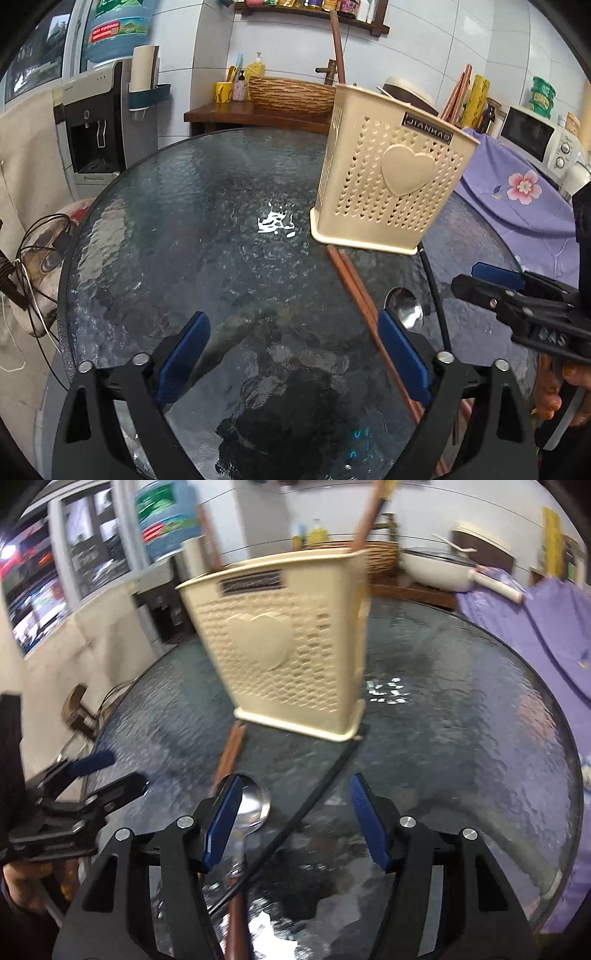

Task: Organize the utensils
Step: 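Withdraw both tools from the holder back toward the table, then grasp a silver spoon with the left tool while the right grasps a black chopstick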

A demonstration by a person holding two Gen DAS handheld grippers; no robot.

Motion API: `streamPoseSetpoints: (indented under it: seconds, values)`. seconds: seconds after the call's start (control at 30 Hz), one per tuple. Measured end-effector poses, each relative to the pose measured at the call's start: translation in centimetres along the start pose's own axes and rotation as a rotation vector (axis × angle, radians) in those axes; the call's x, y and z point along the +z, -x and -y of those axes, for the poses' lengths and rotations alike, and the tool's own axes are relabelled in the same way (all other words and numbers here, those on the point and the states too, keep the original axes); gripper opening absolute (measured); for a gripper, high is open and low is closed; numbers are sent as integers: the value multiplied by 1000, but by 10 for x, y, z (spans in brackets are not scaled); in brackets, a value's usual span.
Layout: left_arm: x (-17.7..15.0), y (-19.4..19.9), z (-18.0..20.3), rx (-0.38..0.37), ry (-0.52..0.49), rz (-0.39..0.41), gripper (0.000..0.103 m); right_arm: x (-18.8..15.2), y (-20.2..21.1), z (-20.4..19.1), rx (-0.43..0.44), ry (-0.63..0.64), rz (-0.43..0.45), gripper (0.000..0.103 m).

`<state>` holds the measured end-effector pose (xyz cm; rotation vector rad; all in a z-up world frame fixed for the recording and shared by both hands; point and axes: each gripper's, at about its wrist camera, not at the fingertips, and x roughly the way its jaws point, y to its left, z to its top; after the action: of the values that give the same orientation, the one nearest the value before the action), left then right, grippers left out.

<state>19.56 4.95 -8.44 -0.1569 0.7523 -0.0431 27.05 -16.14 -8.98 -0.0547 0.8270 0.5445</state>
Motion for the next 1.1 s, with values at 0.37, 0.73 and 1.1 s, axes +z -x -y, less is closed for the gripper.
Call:
streamPoseSetpoints:
  seconds: [0.37, 0.73, 1.1]
  values:
    - [-5, -4, -1, 0, -10, -36, 71, 1, -22, -3, -25, -34, -79, 53]
    - [-8, -3, 27, -53, -60, -46, 67, 14, -53, 18, -148, -120, -153, 40]
    - [-13, -6, 33, -57, -66, -63, 67, 35, -73, 28, -240, -110, -160, 18]
